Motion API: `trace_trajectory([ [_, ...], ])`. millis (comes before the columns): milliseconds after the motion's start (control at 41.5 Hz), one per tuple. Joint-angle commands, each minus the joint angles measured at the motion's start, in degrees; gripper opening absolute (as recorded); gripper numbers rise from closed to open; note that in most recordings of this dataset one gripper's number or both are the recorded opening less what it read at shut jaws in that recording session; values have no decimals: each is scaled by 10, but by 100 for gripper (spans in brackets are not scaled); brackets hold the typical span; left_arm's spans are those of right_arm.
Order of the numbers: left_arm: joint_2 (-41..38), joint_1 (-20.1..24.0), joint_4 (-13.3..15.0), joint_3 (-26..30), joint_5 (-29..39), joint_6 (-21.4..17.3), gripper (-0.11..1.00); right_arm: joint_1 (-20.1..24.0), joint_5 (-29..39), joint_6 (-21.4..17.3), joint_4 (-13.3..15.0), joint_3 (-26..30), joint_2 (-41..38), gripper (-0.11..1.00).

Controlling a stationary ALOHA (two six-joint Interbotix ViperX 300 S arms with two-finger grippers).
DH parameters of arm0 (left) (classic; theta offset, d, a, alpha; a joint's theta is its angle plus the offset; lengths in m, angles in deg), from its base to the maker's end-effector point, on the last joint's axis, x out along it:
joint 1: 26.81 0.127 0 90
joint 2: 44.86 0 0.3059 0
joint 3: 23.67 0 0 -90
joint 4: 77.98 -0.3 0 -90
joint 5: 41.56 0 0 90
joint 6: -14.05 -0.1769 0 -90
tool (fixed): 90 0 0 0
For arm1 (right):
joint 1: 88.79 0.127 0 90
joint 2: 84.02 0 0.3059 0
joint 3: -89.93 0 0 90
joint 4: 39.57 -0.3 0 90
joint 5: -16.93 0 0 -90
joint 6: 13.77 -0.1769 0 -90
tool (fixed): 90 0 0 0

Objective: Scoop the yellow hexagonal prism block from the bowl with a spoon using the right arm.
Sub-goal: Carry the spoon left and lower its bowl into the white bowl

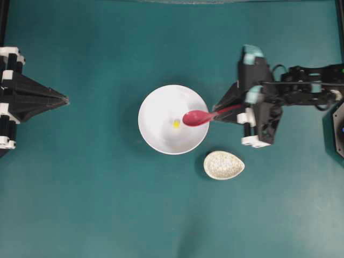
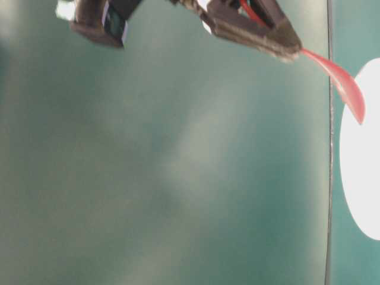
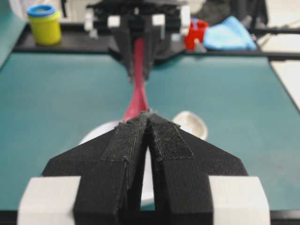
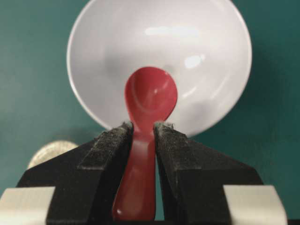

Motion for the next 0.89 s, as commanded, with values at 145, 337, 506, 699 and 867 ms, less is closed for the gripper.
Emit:
trace_trajectory([
  [145, -5, 1, -2, 16, -1, 1, 0, -1, 67, -1, 7, 91, -67, 25],
  [337, -5, 1, -2, 15, 5, 1, 0, -1, 120, -3, 9, 143, -108, 25],
  [506, -5, 1, -2, 15, 7, 1, 0, -2, 140, -8, 18, 150, -113, 25],
  [699, -5, 1, -2, 14, 7, 1, 0, -6, 165, -10, 26, 149, -113, 25],
  [867, -5, 1, -2, 14, 7, 1, 0, -18, 169, -9, 28, 146, -113, 25],
])
